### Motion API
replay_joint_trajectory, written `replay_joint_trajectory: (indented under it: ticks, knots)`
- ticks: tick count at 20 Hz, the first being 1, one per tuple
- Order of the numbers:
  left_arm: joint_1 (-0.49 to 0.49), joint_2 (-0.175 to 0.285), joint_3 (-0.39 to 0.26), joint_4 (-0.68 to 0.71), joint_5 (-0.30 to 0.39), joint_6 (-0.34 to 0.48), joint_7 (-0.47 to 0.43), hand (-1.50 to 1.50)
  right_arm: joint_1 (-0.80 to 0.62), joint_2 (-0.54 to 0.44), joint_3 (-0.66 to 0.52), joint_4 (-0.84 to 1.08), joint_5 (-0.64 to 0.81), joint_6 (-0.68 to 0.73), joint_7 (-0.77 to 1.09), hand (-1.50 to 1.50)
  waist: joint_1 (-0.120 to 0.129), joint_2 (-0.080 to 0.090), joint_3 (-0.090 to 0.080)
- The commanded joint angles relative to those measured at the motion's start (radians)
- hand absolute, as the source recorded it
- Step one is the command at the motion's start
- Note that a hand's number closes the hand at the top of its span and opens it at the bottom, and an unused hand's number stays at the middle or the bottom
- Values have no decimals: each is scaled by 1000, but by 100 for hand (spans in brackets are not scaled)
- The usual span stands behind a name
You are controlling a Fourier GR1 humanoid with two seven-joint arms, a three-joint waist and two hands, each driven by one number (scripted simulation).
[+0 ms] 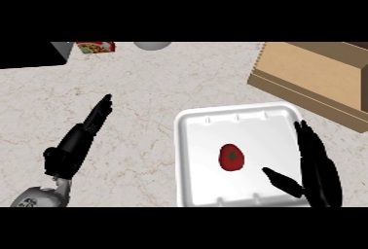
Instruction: Pick the tomato from the tray and place it in the cardboard box
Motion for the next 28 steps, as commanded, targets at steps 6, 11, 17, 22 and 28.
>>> replay_joint_trajectory:
  ticks: [6, 11, 17, 22, 28]
  knots:
    - [-47, -32, -29, 12, -14, -6, 15, 0, 11, 109, 166, -352, 209, 345, 550, -150, 50, 14, 8]
    - [-95, -44, -23, 74, -18, -32, -12, 0, -64, 273, 215, -487, 319, 555, 840, -150, 74, 24, 13]
    - [-84, -93, -67, 39, -57, -7, 19, 0, -104, 440, 211, -468, 414, 691, 903, -150, 95, 24, 17]
    - [-135, -76, -15, 82, -31, -51, 14, 0, -97, 524, 171, -400, 431, 742, 879, -150, 95, 26, 17]
    - [-100, -108, -41, 58, -61, -40, 15, 0, -54, 553, 70, -278, 443, 701, 762, -150, 98, 27, 18]
